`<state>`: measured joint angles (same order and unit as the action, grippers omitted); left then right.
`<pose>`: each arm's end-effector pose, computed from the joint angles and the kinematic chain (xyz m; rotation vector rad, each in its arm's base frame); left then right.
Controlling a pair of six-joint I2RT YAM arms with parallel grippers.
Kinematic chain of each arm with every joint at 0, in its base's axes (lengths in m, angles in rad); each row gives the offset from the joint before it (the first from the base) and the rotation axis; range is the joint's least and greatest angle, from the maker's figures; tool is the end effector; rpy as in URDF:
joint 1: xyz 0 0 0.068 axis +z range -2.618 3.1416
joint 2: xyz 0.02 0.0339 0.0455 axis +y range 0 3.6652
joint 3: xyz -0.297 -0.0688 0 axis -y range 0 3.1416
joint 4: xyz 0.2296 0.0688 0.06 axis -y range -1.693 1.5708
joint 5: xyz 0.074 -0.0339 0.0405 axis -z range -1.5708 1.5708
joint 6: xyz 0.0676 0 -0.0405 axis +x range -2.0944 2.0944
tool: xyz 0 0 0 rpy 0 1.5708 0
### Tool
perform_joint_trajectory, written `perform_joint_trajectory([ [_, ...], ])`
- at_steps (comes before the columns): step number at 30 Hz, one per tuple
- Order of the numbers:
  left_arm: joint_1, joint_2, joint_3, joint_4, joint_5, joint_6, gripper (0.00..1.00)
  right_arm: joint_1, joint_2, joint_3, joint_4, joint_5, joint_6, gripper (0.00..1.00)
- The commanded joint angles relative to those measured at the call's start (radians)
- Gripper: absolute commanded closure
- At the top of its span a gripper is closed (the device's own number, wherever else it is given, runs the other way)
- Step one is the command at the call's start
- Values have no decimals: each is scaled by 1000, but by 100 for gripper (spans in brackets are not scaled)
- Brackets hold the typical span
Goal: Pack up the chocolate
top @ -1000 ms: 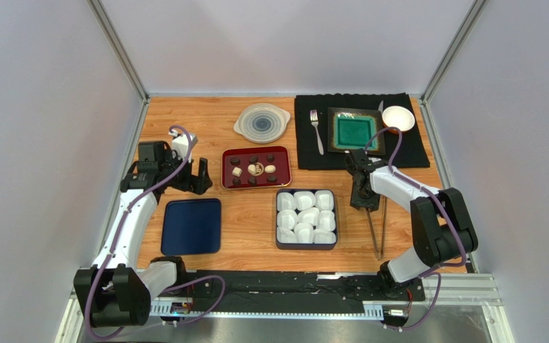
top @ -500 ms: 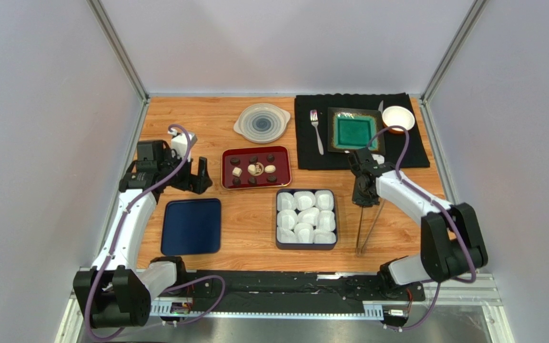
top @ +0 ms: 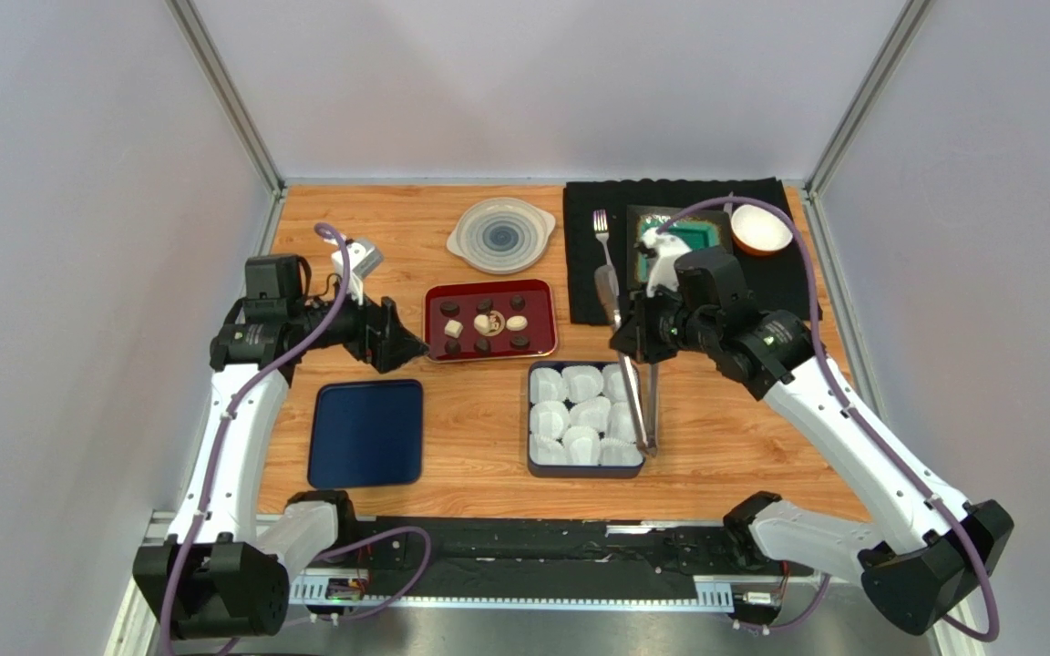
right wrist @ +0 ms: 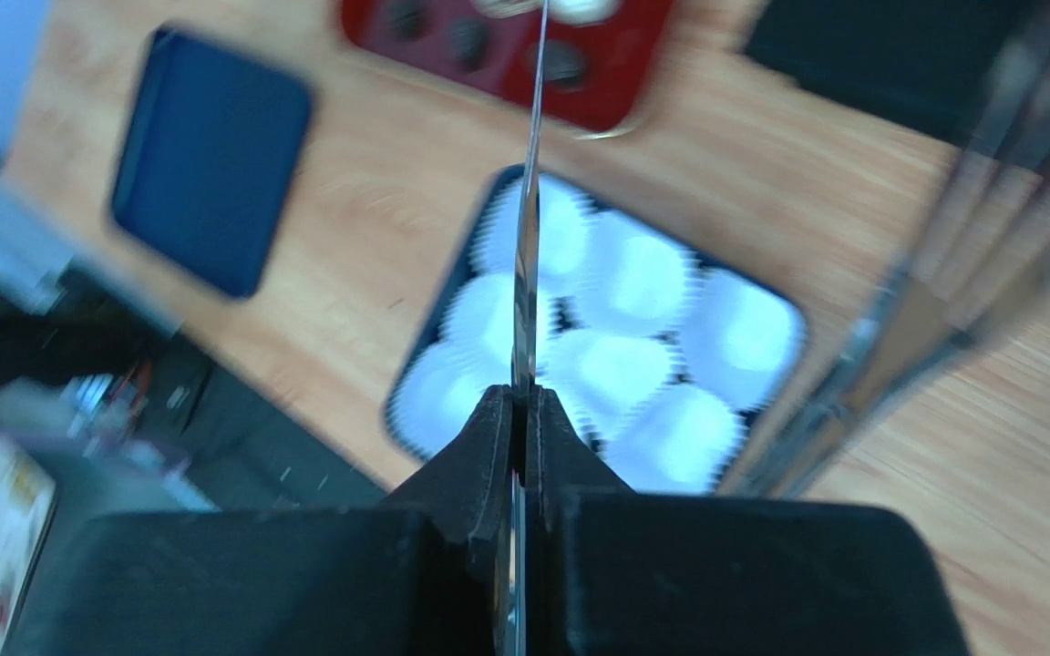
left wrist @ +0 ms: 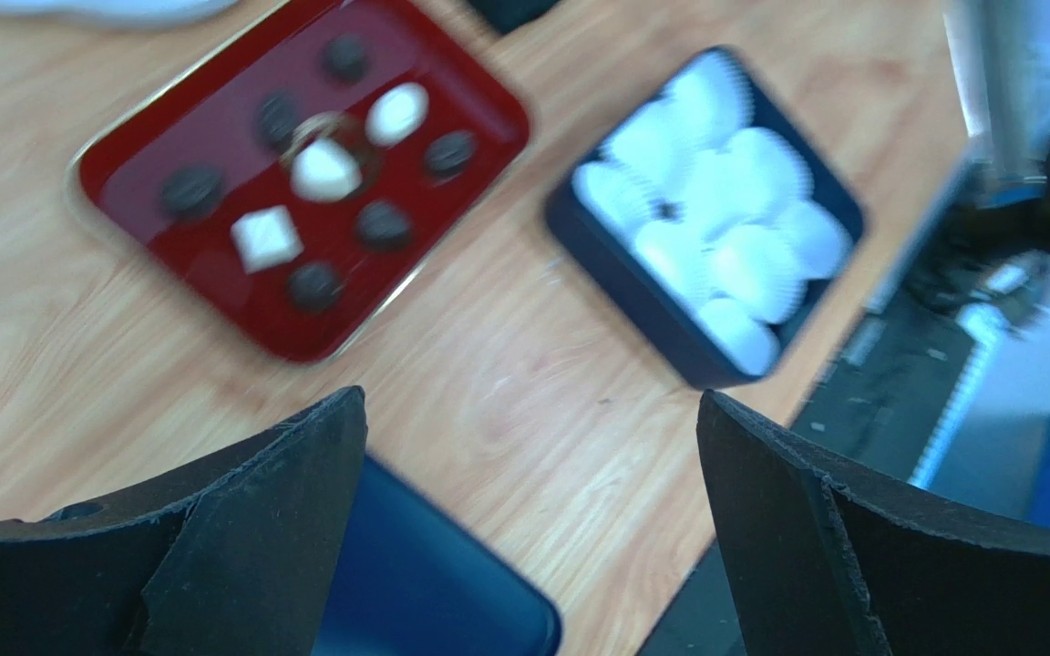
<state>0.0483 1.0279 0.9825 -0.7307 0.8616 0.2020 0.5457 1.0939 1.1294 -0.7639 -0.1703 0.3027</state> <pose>0.1851 -0.0424 0.3346 0.5711 2.0849 -0.8567 0.1786 0.1219 0.3519 -0.3768 2.3391 0.6207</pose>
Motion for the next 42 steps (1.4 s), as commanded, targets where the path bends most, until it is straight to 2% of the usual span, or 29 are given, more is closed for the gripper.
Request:
perform_joint_trajectory([
  [1, 7, -57, 56, -61, 379, 118, 1, 103, 40, 56, 38, -281, -93, 100],
  [3, 5, -87, 50, -108, 565, 195, 1, 141, 52, 56, 66, -329, -89, 100],
  [4, 5, -106, 38, -96, 614, 188, 1, 186, 72, 58, 92, -345, -88, 100],
  [8, 7, -177, -42, 158, 795, -33, 1, 301, 142, 107, 106, -386, -96, 100],
  [10, 5, -164, -42, 156, 888, -42, 1, 345, 171, 138, 127, -426, -93, 100],
  [18, -11, -186, -74, 157, 903, -55, 3, 390, 299, 259, 129, -544, -122, 100],
  [32, -27, -183, -88, 163, 903, -72, 19, 402, 422, 345, 86, -661, -172, 100],
  [38, -44, -178, -117, 198, 903, -117, 32, 402, 434, 366, 94, -675, -177, 100],
  [41, -45, -173, -139, 272, 901, -188, 50, 402, 445, 382, 98, -684, -174, 100],
  [42, -69, -173, -145, 290, 903, -197, 63, 402, 451, 385, 103, -689, -174, 100],
])
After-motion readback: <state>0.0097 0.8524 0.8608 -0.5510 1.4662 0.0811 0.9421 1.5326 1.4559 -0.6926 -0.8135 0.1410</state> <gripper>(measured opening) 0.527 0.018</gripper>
